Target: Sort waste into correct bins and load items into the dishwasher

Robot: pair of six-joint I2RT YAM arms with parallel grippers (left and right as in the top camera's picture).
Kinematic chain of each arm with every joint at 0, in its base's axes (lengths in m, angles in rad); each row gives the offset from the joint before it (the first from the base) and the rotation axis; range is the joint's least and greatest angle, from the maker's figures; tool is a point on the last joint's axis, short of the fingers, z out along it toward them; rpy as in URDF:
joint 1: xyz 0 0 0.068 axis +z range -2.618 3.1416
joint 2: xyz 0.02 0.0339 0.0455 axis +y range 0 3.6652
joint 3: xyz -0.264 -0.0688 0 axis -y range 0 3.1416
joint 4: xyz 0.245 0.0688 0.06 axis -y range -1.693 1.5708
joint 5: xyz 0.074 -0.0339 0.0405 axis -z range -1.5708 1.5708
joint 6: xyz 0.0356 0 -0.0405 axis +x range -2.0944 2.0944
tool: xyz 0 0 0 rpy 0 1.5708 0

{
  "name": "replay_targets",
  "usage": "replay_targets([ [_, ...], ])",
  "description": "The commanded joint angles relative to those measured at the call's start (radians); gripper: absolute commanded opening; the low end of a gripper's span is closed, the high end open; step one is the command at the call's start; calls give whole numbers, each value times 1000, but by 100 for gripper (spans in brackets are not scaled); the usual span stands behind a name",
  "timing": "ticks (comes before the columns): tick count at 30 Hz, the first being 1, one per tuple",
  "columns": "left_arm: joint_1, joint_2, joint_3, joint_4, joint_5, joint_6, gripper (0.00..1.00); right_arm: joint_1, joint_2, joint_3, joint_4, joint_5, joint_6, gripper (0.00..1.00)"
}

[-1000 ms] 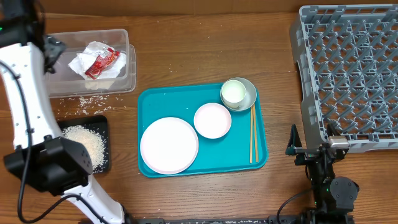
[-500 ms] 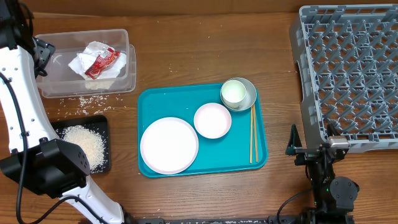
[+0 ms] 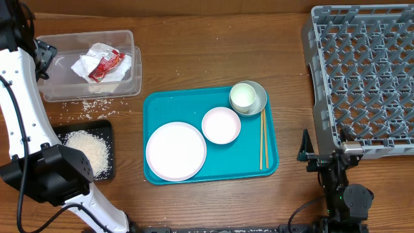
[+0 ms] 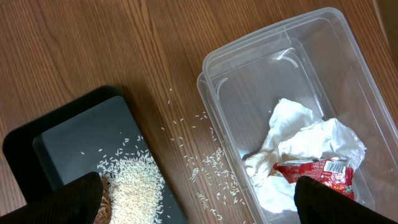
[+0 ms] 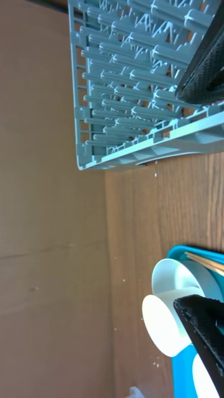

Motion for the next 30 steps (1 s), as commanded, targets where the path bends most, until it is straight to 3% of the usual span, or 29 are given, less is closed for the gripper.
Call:
replay_targets([
  [1, -5, -29, -3, 0, -17, -21, 100, -6, -10, -10, 36, -123, 98, 100],
  [3, -5, -29, -3, 0, -17, -21, 100, -6, -10, -10, 39, -343, 242, 100],
  [7, -5, -29, -3, 0, -17, -21, 100, -6, -10, -10, 103, -831, 677, 100],
  [9, -5, -29, -3, 0, -17, -21, 100, -6, -10, -10, 108, -972, 889, 100],
  [15, -5, -29, -3, 0, -17, -21, 100, -7, -10, -10, 168, -888, 1364, 100],
  [21, -5, -29, -3, 0, -16, -21, 100, -7, -10, 9, 622, -804, 1495, 100],
  [25, -5, -29, -3, 0, -17, -21, 100, -7, -8, 137, 524, -676, 1463, 100],
  [30, -5, -29, -3, 0, -17, -21, 100, -7, 52, 351, 293, -625, 1235, 100],
])
